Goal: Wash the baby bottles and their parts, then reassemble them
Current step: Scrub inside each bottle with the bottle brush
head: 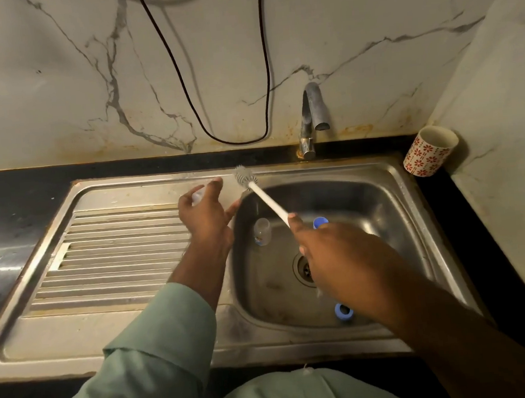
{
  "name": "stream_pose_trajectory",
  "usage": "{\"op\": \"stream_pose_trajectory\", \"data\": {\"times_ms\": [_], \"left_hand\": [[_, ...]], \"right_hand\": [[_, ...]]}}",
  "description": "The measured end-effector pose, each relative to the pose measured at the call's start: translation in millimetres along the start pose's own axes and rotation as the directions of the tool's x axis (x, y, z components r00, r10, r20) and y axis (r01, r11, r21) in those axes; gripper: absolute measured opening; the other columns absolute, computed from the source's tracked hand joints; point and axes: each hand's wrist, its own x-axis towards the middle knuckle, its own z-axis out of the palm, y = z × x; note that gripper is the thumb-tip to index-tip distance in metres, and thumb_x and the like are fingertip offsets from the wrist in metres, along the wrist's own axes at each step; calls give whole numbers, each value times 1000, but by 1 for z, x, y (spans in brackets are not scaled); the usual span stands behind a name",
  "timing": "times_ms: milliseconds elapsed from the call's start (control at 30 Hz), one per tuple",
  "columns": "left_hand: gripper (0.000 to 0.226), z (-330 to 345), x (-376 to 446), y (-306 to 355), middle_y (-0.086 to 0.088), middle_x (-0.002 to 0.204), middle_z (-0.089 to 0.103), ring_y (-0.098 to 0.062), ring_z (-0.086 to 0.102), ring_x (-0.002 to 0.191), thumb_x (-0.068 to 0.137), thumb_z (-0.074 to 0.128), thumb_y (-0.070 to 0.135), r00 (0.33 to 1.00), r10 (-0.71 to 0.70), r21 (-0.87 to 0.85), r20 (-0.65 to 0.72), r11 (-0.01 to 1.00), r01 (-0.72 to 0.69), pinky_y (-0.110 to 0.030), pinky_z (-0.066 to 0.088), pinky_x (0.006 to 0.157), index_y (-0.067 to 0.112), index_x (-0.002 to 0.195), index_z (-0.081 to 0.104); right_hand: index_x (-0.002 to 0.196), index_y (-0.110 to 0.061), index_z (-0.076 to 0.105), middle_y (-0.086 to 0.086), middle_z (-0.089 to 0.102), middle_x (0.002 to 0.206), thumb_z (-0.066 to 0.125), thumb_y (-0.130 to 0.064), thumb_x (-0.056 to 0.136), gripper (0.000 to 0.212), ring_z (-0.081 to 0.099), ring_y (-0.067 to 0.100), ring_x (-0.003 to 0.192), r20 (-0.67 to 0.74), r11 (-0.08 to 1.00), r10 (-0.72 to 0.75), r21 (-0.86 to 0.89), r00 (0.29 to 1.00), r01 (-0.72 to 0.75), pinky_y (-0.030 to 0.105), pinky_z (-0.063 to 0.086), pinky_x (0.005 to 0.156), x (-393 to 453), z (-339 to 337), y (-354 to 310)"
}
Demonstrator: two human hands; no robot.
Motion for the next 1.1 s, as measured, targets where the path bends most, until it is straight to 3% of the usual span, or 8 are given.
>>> {"op": "stream_pose_trajectory", "data": {"times_ms": [167, 300, 467, 600, 700, 900, 1033, 1100], "left_hand": [[44, 0, 3, 2, -16, 124, 55, -35, 62, 108, 82, 82, 10, 1000, 1, 10, -9, 1000, -1, -42, 64, 67, 12, 117, 56], [34, 2, -2, 0, -15, 121, 57, -35, 64, 107, 82, 81, 9, 994, 10, 94, 110, 995, -20, -43, 63, 68, 13, 106, 58], [37, -1, -1, -2, -15, 124, 56, -34, 62, 110, 83, 80, 9, 998, -33, -5, 52, 999, 34, -47, 64, 73, 14, 112, 58], [47, 2, -4, -2, -13, 117, 58, -31, 64, 104, 86, 79, 15, 989, -150, -155, 5, 977, 149, -42, 64, 72, 11, 124, 52], [44, 2, -7, -1, -19, 124, 63, -34, 66, 108, 87, 77, 21, 957, -267, -222, 112, 932, 286, -34, 63, 66, 7, 124, 58], [53, -1, -11, -6, -17, 123, 58, -30, 61, 110, 78, 80, 41, 907, -344, 43, 241, 938, 345, -35, 59, 69, 15, 118, 56], [69, -7, -5, 1, -17, 130, 59, -31, 61, 110, 68, 83, 34, 822, -345, 315, 454, 925, 215, -34, 60, 68, 17, 130, 58], [64, -4, -4, 0, -10, 125, 62, -28, 63, 106, 69, 86, 21, 863, -240, 336, 444, 938, 88, -33, 60, 67, 23, 128, 61]], "right_hand": [[152, -21, 12, 6, 60, 108, 41, -14, 101, 59, 56, 16, 76, 29, 998, -16, -64, 999, 18, 27, 41, 51, -1, -6, -9], [154, -18, 10, 8, 60, 111, 40, -15, 102, 60, 58, 17, 82, 14, 995, 31, -90, 999, -30, 27, 41, 55, 7, -13, -6], [152, -23, 11, -5, 43, 78, 39, -14, 100, 60, 53, 15, 73, 29, 998, -16, -59, 999, 18, 34, 49, 61, -3, -11, 0], [153, -27, 6, 5, 57, 107, 36, -17, 102, 60, 55, 17, 80, -8, 999, 17, -31, 1000, -17, 33, 48, 64, 9, -5, 4], [151, -35, 3, 3, 56, 109, 35, -19, 101, 62, 60, 19, 83, -31, 1000, 19, 11, 999, -19, 39, 54, 71, 6, 0, 12], [149, -45, 3, 0, 55, 109, 32, -31, 103, 57, 59, 18, 86, -115, 998, 36, 55, 993, -30, 40, 54, 74, 9, 2, 29], [150, -42, 8, -2, 58, 97, 34, -29, 103, 55, 57, 7, 75, -153, 982, 14, 190, 988, 16, 29, 54, 69, 5, 2, 45], [148, -40, 20, -9, 54, 77, 39, -25, 102, 52, 55, 1, 62, -140, 945, -1, 325, 990, 47, 17, 48, 57, -1, 1, 50]]}}
